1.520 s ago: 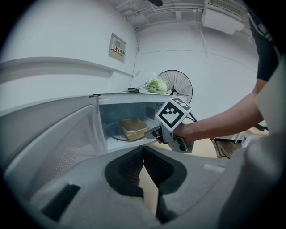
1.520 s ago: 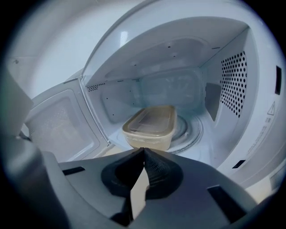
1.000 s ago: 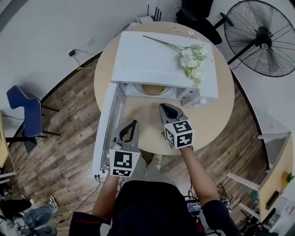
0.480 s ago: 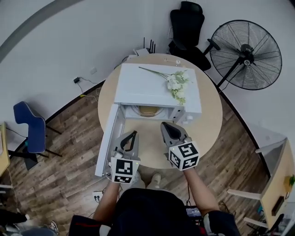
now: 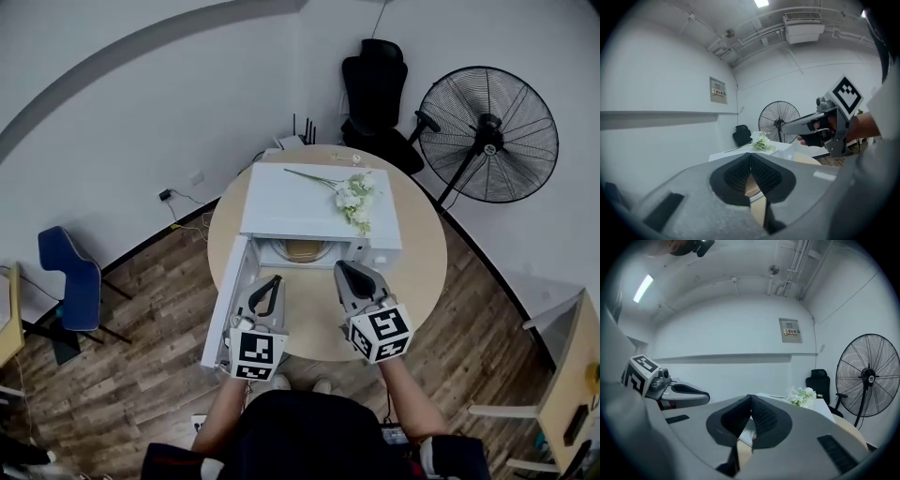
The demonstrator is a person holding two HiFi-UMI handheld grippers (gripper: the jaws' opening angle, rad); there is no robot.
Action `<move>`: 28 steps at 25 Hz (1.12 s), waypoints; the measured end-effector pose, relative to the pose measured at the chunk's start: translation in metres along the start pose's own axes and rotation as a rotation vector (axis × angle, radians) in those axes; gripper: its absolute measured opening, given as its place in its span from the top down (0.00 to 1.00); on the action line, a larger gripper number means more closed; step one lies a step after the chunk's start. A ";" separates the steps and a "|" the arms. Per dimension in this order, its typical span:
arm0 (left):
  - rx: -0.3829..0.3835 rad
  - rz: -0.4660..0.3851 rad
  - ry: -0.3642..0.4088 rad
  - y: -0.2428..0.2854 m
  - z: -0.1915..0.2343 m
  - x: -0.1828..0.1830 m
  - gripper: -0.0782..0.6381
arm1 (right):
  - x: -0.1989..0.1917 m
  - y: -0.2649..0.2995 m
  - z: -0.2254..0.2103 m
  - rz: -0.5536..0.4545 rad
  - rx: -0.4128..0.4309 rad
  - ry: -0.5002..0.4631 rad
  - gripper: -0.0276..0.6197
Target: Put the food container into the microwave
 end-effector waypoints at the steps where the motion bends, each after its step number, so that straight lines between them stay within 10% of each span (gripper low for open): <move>1: 0.004 -0.004 0.003 -0.001 0.001 0.002 0.87 | 0.002 -0.001 0.001 -0.008 -0.001 -0.010 0.94; 28: 0.058 -0.034 0.029 -0.002 0.019 0.010 0.87 | 0.008 0.009 0.010 -0.064 0.024 -0.038 0.94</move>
Point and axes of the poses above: the fingertips, and each gripper's own axes: y forward along the fingers, z to its left, x out of its top, the point moved 7 cm from there along -y, backward along the fingers, and after that the axes turned 15 degrees about y, right-handed, at the moved point
